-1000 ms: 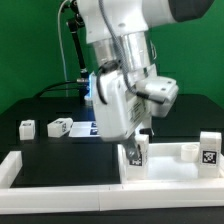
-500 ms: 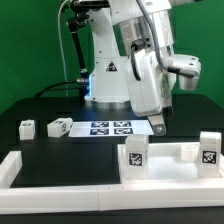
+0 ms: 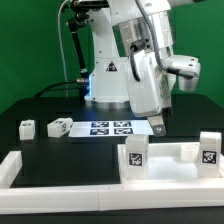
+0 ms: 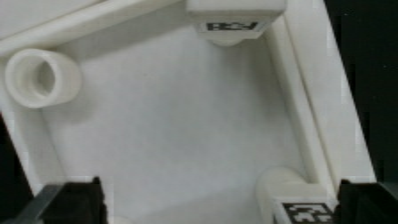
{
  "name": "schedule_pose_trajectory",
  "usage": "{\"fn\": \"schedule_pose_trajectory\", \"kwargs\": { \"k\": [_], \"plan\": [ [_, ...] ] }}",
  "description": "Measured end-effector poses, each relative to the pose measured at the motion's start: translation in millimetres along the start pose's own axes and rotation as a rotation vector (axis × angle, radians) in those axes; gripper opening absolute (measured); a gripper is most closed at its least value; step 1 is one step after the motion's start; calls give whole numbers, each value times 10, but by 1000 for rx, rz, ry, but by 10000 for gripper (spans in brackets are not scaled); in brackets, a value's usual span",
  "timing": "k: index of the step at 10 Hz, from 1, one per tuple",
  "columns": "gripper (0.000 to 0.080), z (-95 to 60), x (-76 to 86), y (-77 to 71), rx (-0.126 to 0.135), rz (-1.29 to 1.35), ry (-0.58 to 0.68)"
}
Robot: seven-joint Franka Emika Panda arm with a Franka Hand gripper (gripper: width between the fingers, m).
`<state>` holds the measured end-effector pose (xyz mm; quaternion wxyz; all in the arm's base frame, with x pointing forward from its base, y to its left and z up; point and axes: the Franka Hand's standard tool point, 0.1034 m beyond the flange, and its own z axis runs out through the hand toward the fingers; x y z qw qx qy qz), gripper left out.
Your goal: Assemble square table
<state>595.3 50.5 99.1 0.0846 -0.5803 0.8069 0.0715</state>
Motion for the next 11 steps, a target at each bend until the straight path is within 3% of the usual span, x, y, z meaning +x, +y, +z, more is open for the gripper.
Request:
{"fn": "schedule_pose_trajectory", "kwargs": {
  "k": [3,4,5,9,11],
  "plan": [
    [649,131,148,523,44,-40,49],
    [649,219,148,649,45,-53,65],
    [649,268,115,700,34,-65,70],
    [649,263,125,677,37,-83,71],
    [649,317,189,718,5,-234,78]
  ]
}}
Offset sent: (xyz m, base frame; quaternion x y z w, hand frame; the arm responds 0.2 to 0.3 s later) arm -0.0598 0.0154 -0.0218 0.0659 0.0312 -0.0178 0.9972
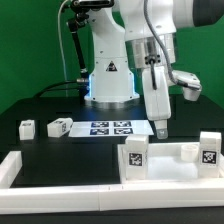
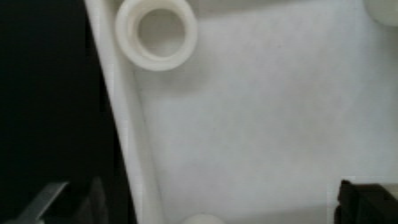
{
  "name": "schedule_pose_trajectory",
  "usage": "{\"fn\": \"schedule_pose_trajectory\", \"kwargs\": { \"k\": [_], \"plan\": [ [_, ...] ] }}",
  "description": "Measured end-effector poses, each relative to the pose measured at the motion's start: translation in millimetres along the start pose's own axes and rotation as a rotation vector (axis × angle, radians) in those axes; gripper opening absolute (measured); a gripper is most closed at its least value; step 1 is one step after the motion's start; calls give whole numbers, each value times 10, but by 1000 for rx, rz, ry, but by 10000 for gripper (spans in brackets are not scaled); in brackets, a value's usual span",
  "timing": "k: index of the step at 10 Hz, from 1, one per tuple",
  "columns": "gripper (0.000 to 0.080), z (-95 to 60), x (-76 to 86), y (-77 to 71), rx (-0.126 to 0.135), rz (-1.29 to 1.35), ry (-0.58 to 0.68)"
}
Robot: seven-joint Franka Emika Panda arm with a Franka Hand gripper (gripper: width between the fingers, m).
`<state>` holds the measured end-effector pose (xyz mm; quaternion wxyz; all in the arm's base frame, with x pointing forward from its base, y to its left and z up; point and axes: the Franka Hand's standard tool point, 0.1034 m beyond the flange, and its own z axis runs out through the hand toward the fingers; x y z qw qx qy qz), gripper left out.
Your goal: Assemble square table
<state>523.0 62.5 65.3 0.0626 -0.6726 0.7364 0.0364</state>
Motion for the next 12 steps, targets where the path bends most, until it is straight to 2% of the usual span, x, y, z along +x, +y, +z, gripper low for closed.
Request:
{"fn": "schedule_pose_trajectory", "kwargs": {
  "k": [1,2,7,8,9,10,12],
  "plan": [
    [649,28,-21,54,-25,-67,4],
    [649,70,-71,127,-70,-119,14],
    [649,97,-65,130,-64,-120,19],
    [649,182,-22,167,-32,-132,49],
    [649,291,23,238,-16,-143,76],
    [649,389,20,286,-14,-144,94],
    [649,588,-64,375,-27,-122,123]
  ]
}}
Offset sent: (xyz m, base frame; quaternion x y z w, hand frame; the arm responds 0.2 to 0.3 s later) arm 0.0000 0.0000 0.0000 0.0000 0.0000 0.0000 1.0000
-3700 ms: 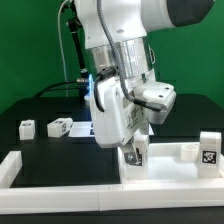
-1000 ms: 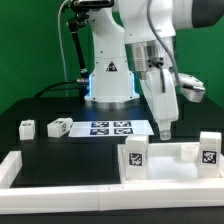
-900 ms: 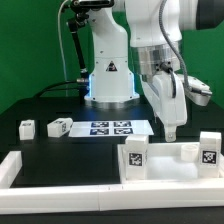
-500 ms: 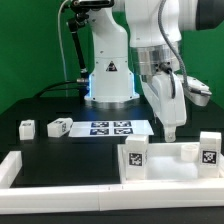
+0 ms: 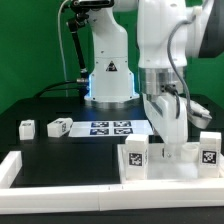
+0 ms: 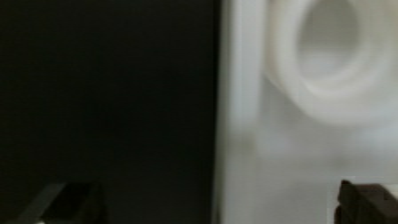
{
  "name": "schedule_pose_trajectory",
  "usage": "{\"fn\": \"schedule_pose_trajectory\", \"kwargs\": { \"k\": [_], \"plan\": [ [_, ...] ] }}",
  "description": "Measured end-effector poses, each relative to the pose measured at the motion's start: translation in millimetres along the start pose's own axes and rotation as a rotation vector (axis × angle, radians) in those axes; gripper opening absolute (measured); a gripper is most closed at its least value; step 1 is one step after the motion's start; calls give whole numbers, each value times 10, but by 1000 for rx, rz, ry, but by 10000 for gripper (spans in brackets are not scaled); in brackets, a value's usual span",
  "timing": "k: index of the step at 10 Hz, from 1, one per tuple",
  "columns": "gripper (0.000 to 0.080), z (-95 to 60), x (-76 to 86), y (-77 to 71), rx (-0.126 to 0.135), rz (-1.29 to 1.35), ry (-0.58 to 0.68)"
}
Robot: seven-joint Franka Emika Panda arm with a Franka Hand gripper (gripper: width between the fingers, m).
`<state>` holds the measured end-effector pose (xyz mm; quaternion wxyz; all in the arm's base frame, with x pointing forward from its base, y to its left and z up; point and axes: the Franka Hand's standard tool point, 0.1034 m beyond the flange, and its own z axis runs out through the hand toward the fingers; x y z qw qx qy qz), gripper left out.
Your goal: Assemble square table
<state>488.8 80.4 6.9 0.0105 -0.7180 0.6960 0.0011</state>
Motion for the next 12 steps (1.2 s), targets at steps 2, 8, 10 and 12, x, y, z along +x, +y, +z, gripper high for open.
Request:
{"fn": "schedule_pose_trajectory", "kwargs": {
  "k": [2,8,10,12],
  "plan": [
    [649,10,-8,-5,0,-8,3],
    [66,10,4,-7,3,-3,3],
    [58,9,8,-8,4,3,2],
    [58,9,9,-9,4,4,2]
  ]
}}
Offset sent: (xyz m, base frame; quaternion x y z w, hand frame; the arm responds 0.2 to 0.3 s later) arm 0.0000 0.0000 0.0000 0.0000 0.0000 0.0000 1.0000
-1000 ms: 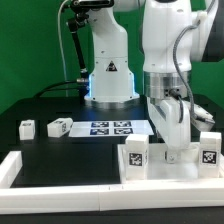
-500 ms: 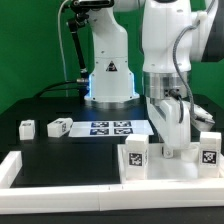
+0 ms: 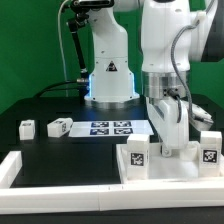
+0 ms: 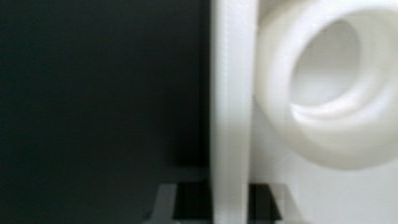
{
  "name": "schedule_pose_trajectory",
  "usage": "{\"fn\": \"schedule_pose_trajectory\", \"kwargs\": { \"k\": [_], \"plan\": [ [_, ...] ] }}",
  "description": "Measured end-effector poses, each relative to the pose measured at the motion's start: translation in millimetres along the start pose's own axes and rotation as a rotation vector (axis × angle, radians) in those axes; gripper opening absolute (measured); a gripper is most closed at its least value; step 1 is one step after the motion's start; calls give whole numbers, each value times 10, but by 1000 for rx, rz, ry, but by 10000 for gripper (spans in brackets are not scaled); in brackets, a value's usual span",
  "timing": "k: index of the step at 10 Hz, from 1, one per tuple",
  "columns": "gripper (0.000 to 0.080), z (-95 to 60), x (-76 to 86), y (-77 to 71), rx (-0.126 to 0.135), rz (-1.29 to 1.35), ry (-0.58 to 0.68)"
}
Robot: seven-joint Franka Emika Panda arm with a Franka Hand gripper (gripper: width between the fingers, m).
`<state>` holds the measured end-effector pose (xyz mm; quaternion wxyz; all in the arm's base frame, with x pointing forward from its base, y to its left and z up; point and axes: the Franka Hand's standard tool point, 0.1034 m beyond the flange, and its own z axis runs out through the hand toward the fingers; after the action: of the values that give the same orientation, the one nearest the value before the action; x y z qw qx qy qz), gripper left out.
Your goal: Assemble square table
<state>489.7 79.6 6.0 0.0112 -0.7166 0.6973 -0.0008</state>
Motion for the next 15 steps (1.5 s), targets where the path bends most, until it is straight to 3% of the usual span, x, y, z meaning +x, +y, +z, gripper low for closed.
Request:
{"fn": "schedule_pose_trajectory", "kwargs": {
  "k": [4,5,8,10,11,15],
  "plan": [
    [58,0,0,0,0,0,0],
    [58,-18,66,8,23,-38,7],
    [58,-22,559,347,49,-182,49],
    [58,-23,976,400,49,-450,74],
    [58,-11,1032,419,34,-512,52],
    [58,-21,1094,400,29,-809,60]
  ]
}}
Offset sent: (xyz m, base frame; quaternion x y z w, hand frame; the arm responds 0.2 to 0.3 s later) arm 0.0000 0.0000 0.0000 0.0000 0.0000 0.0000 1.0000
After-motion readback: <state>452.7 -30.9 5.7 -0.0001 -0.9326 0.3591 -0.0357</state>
